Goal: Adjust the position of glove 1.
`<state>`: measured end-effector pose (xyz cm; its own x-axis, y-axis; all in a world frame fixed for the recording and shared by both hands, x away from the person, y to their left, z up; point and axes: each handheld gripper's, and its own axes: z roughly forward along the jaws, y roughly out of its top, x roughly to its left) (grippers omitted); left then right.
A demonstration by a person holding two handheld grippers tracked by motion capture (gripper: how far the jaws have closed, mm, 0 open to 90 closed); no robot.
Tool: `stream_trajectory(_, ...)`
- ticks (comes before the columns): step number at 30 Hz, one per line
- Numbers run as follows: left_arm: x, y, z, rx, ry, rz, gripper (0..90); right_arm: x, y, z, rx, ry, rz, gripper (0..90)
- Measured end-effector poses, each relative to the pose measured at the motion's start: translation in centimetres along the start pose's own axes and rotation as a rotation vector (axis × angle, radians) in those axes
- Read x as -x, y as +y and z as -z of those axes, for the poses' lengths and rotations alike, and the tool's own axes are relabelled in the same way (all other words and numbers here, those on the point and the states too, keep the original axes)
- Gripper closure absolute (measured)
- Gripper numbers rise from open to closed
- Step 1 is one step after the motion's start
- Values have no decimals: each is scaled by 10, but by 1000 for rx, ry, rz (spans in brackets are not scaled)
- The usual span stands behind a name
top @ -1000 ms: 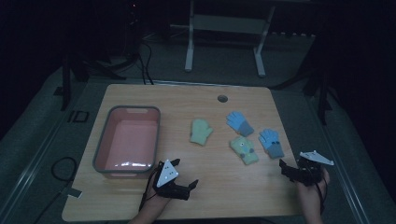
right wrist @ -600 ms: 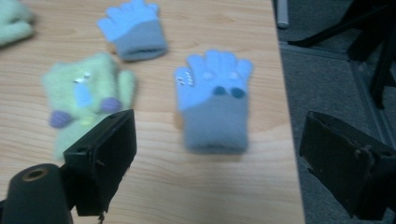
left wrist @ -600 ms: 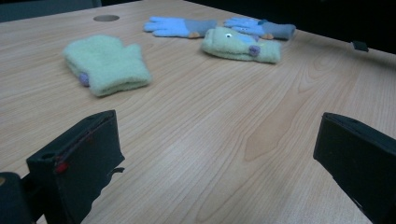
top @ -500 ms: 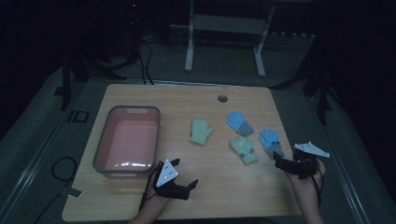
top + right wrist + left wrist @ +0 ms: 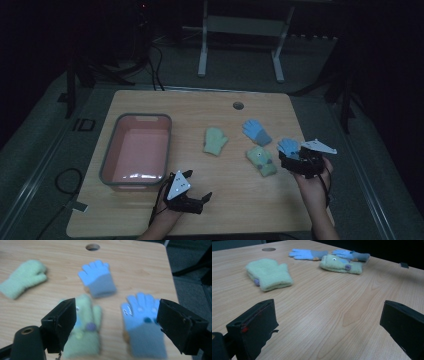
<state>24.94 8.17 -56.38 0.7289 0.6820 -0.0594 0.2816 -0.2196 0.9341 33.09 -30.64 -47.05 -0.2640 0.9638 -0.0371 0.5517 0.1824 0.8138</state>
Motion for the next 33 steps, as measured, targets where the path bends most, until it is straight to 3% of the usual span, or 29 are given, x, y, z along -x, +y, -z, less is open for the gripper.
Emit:
stream_trajectory(6,1,0,0,-1,0,-4,11,-19,14,-11,14,39,33,230)
stream_trajectory(11,1,0,0,-1,-2,-4,11,-32,24,-18,9,77,57,235)
stream_trajectory(26,0,0,0,3,-5,1,11,-61,46,-44,-9,109,104,295)
stream_trajectory(33,1,0,0,0,-4,-4,11,-79,54,-53,-6,171,114,300)
